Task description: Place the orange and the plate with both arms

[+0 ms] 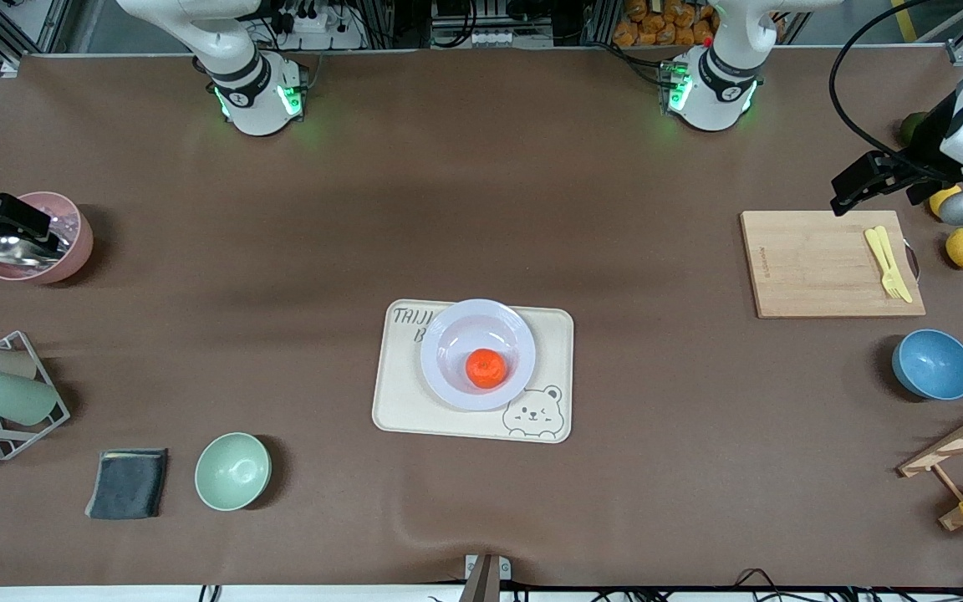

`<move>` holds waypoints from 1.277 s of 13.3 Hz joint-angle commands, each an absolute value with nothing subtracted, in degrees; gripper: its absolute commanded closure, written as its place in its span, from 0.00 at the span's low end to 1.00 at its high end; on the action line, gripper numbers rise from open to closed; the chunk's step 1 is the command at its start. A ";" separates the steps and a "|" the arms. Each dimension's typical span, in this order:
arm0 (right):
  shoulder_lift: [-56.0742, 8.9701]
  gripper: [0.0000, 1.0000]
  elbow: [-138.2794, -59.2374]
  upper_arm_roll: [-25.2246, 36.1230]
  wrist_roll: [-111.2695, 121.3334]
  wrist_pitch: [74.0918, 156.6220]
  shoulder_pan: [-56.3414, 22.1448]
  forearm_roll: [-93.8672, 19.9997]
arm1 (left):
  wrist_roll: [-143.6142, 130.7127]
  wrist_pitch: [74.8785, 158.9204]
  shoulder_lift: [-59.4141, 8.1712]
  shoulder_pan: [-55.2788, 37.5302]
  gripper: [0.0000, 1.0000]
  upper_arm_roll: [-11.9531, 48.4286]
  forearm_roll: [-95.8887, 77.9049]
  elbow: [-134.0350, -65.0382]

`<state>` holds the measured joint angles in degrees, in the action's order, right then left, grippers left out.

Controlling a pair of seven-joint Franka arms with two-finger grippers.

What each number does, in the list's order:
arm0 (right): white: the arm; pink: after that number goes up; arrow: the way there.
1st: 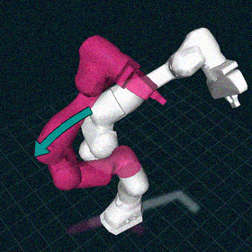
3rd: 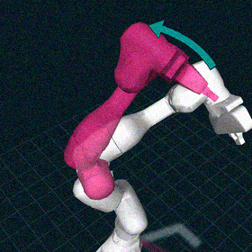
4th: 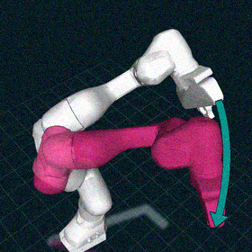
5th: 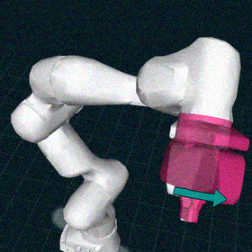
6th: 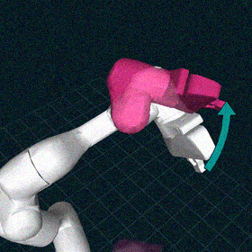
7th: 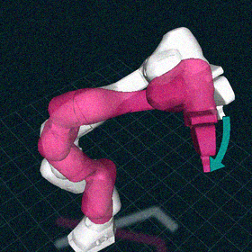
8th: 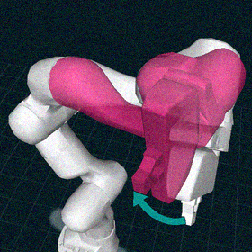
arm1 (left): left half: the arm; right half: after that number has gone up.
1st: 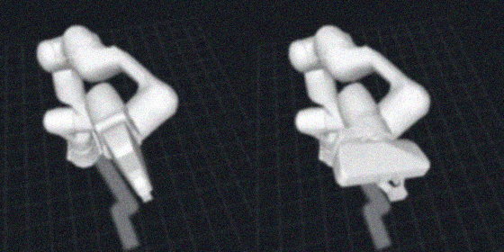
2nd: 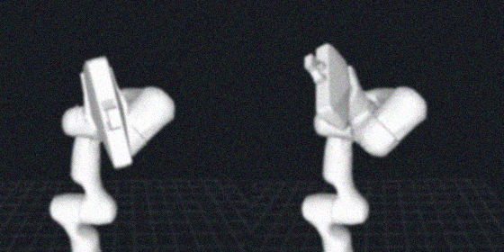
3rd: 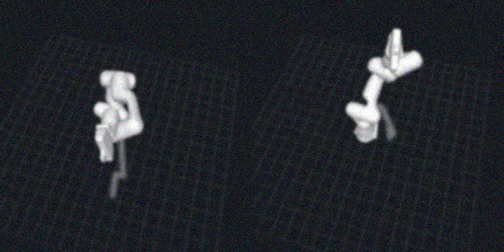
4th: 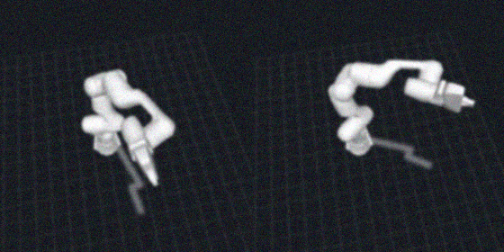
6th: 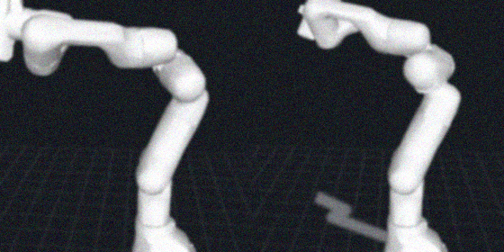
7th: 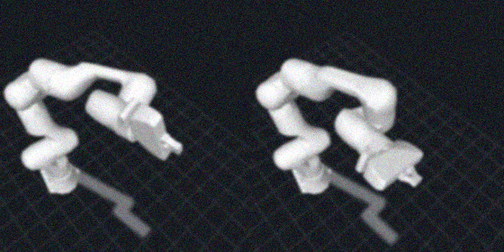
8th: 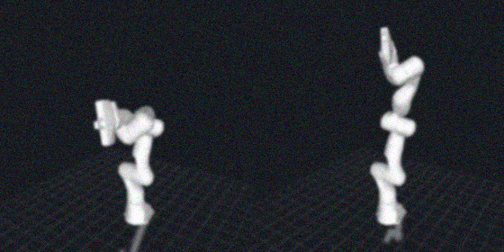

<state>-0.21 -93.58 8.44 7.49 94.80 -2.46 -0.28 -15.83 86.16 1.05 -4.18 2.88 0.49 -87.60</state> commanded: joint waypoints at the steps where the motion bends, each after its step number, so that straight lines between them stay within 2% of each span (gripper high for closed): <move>1: 0.44 0.00 -93.43 8.53 6.24 94.48 -3.08 -0.88 | -14.68 85.52 2.02 -5.01 0.00 1.23 -0.62 -88.42; 17: -0.35 0.00 -92.90 8.70 7.74 94.92 -2.90 -1.14 | -12.66 84.64 2.20 -4.39 0.00 0.88 -0.88 -87.81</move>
<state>-0.23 -93.48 8.74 7.43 94.98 -2.76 -0.46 -14.42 85.44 1.21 -4.51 1.48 0.49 -87.70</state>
